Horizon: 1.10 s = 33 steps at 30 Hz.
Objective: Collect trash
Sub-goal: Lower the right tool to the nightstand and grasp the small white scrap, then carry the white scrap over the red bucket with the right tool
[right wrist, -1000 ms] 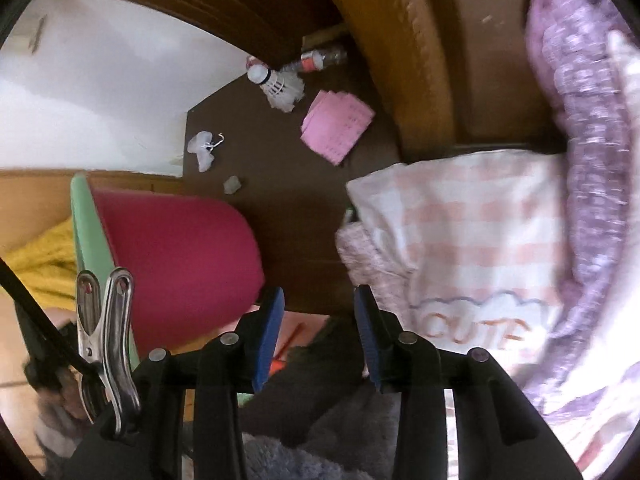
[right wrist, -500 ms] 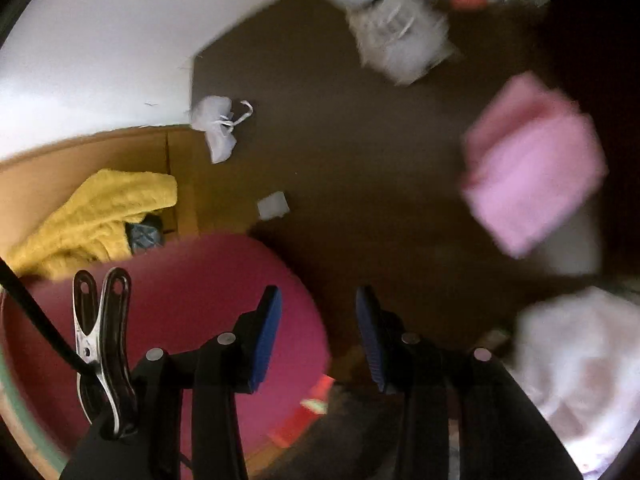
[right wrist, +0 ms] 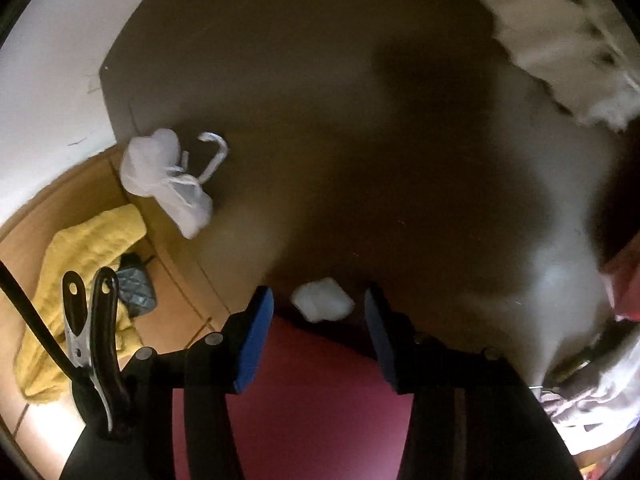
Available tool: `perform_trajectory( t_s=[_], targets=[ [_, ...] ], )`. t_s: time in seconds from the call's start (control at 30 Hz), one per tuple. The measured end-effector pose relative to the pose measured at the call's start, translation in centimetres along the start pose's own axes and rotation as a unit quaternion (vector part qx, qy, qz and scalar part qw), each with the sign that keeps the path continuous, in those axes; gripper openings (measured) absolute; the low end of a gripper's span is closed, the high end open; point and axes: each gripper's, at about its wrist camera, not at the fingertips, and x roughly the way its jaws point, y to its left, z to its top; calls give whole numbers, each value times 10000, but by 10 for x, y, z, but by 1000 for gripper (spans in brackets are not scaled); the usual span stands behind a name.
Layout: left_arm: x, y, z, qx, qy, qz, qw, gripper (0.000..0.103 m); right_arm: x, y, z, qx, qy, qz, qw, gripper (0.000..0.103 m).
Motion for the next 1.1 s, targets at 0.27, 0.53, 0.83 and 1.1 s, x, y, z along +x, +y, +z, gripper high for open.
perform_trajectory(
  t_s=[0.27,0.53,0.83,1.1],
  targets=[
    [-1,3,0,43,46,-104,9999,16,11,7,6,233,301,-451,9983,35],
    [-3,2,6,237,-5,-204,9995,16,17,0,7,255,319,-462,9981,5],
    [-3,6,16,266,-60,-415,9988,16,-51,10,-50,-827,-1026,-490,9901,6],
    [-3,9,15,348,-69,-560,9978,15,-132,27,-151,-2015,-2522,-798,9431,6]
  ],
)
